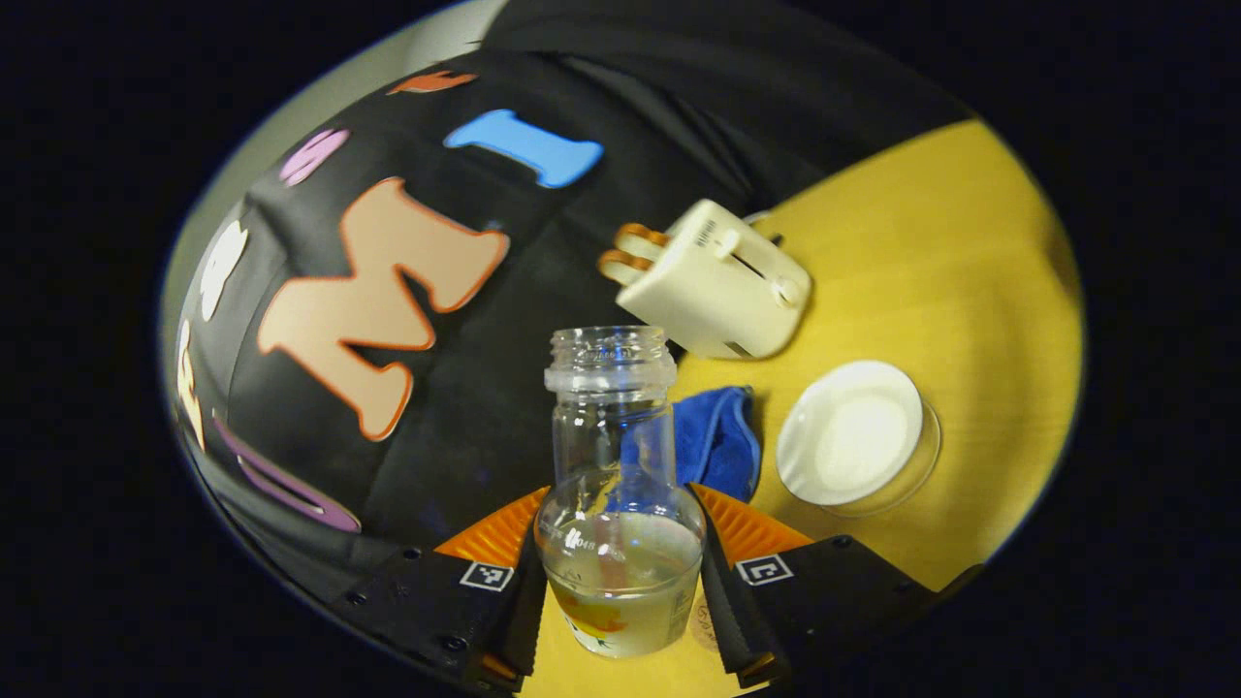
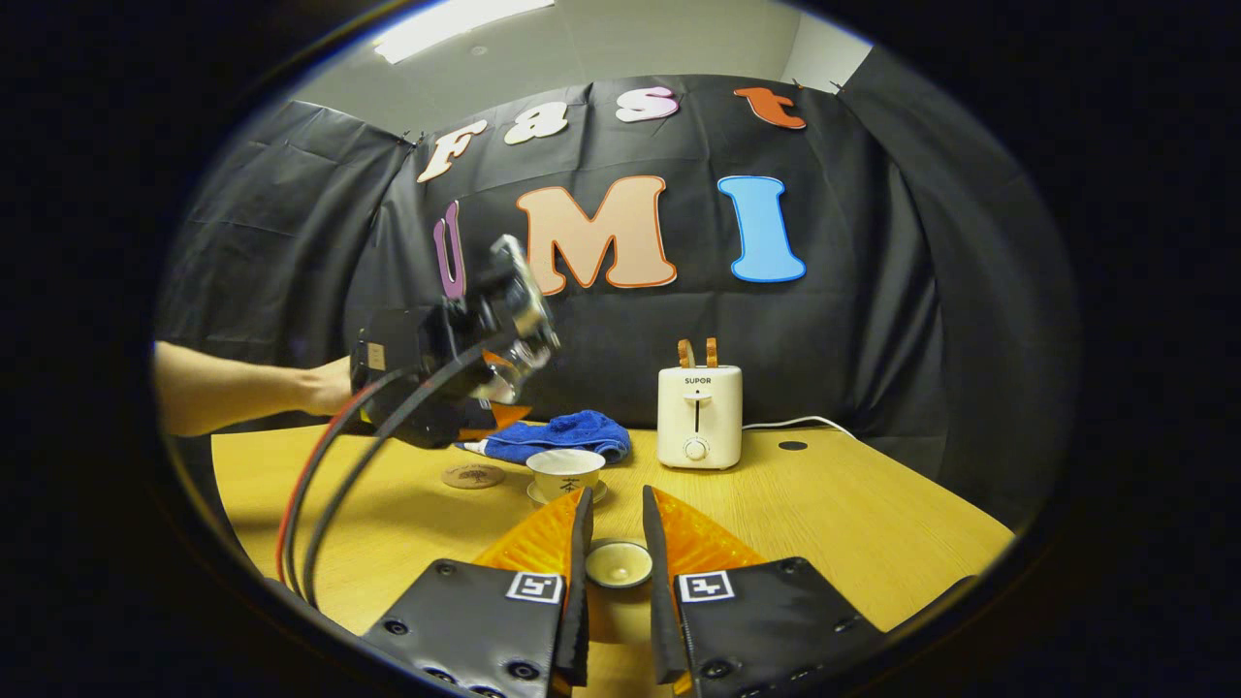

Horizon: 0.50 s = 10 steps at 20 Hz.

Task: Open the teacup lid with one hand, grasp the water bottle and pour water into the teacup with the other hand; after pouring, place the water bottle on the coaster and then close the teacup lid.

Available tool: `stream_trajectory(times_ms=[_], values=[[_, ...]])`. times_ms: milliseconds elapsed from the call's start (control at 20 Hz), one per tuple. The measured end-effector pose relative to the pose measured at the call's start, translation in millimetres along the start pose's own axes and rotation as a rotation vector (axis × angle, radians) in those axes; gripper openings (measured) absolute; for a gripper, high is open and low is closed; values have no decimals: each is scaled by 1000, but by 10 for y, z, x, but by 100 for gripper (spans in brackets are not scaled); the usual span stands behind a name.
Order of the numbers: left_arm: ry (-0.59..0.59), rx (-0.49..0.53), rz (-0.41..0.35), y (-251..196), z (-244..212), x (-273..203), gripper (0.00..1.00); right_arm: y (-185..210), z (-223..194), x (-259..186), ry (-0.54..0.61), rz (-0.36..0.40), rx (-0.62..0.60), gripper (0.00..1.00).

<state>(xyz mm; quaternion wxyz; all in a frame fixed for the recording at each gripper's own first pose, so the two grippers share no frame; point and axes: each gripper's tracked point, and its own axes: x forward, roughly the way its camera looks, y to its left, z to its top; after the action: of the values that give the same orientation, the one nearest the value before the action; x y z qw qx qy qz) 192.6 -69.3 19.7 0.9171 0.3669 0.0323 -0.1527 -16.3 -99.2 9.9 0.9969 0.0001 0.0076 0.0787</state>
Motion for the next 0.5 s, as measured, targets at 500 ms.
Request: stream_trajectory(times_ms=[500], values=[[-165,-781,55,34,-118,236,68,-40,2,5,0,-22,-1,29]])
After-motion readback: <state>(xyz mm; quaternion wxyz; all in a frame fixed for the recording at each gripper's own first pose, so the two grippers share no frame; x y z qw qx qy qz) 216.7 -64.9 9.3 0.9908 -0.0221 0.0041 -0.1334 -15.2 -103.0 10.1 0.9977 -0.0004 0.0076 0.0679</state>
